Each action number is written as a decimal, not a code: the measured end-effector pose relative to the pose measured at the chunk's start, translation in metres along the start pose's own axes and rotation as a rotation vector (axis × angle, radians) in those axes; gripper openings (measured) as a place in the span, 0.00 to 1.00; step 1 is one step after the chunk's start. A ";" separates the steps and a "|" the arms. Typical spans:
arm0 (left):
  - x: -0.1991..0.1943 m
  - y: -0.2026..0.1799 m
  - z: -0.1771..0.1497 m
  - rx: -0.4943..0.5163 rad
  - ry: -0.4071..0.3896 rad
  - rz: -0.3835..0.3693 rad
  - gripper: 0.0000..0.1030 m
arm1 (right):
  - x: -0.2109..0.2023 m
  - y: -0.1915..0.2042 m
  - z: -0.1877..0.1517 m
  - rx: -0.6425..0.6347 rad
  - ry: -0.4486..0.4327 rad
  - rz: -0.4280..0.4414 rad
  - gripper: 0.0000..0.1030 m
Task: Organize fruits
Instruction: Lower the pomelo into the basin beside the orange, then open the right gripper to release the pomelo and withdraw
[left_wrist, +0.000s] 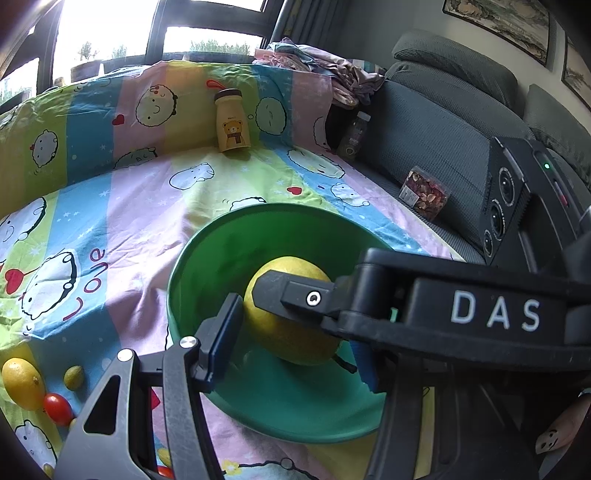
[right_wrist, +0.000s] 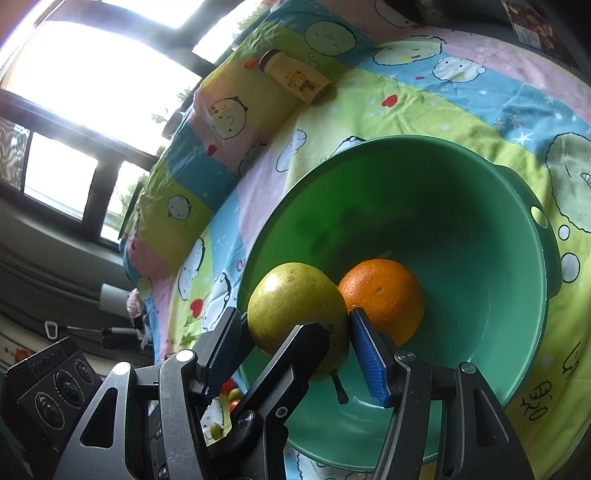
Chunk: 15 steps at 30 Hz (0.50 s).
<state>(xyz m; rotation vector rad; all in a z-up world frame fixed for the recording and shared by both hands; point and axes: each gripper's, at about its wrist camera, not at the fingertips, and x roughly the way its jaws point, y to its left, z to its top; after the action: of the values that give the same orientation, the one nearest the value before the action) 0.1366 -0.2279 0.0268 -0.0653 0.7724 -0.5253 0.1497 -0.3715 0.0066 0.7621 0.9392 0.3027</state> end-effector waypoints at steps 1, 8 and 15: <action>0.000 0.000 0.000 0.000 0.001 0.000 0.53 | 0.000 0.000 0.000 0.001 0.000 -0.001 0.62; 0.000 -0.001 0.000 0.015 0.000 0.022 0.52 | 0.001 0.000 0.000 -0.007 0.002 -0.013 0.62; -0.001 0.000 0.000 0.016 0.002 0.027 0.52 | 0.003 0.000 0.000 -0.007 0.002 -0.012 0.62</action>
<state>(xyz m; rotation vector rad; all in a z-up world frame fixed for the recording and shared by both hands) 0.1364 -0.2278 0.0274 -0.0395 0.7700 -0.5057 0.1508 -0.3696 0.0051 0.7496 0.9439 0.2967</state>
